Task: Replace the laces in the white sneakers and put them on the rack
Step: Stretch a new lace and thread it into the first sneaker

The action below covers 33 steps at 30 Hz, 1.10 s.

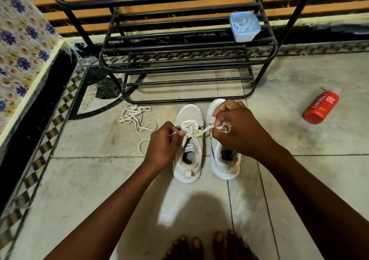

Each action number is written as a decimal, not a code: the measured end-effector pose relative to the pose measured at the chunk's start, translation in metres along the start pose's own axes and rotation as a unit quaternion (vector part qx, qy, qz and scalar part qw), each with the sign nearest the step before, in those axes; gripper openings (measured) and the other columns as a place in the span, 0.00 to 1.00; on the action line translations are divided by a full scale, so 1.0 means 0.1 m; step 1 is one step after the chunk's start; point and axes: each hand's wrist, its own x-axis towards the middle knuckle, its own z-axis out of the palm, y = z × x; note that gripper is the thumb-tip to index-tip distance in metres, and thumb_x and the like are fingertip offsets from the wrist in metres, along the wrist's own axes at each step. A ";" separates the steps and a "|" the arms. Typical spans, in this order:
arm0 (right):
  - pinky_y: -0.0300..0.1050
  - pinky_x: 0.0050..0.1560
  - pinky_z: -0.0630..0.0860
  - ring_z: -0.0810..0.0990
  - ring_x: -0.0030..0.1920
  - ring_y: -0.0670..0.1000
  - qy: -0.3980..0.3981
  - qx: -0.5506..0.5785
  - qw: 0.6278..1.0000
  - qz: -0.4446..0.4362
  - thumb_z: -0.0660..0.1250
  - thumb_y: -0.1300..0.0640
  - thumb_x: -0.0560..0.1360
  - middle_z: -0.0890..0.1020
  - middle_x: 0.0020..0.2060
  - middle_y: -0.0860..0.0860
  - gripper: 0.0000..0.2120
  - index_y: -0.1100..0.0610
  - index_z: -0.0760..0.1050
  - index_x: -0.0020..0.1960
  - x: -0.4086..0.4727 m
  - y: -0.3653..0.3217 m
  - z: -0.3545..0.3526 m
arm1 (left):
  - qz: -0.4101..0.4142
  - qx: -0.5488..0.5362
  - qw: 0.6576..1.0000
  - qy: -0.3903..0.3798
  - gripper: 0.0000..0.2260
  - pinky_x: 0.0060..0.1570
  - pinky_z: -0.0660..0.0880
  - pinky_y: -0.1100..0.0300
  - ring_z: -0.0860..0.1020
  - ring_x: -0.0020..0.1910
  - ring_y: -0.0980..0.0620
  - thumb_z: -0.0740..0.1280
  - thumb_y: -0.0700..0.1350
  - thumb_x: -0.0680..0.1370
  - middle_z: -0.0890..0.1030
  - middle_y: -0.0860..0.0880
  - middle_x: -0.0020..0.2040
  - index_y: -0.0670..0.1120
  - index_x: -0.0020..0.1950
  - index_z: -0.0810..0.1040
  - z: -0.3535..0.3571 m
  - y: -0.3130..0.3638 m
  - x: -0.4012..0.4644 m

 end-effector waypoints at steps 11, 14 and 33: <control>0.48 0.63 0.71 0.80 0.59 0.44 -0.038 0.243 0.969 0.000 0.72 0.57 0.78 0.82 0.55 0.46 0.11 0.56 0.83 0.37 0.02 -0.23 -0.22 | -0.009 -0.212 0.976 0.048 0.14 0.43 0.74 0.59 0.81 0.39 0.52 0.73 0.46 0.80 0.84 0.42 0.40 0.37 0.40 0.80 -0.45 0.50 -0.04; 0.38 0.53 0.73 0.83 0.56 0.46 -0.053 0.313 0.948 0.001 0.68 0.60 0.80 0.86 0.53 0.52 0.12 0.60 0.81 0.38 -0.01 -0.38 -0.30 | 0.006 -0.268 0.962 0.047 0.11 0.49 0.77 0.64 0.86 0.49 0.55 0.72 0.42 0.80 0.87 0.45 0.43 0.39 0.39 0.81 -0.60 0.75 -0.13; 0.57 0.52 0.75 0.82 0.48 0.60 0.046 0.523 0.851 -0.019 0.56 0.65 0.81 0.84 0.49 0.64 0.15 0.66 0.82 0.53 -0.20 -0.96 -0.72 | 0.183 -0.265 0.945 0.060 0.14 0.55 0.81 0.50 0.85 0.53 0.46 0.58 0.45 0.88 0.87 0.49 0.53 0.45 0.58 0.83 -1.21 1.44 -0.51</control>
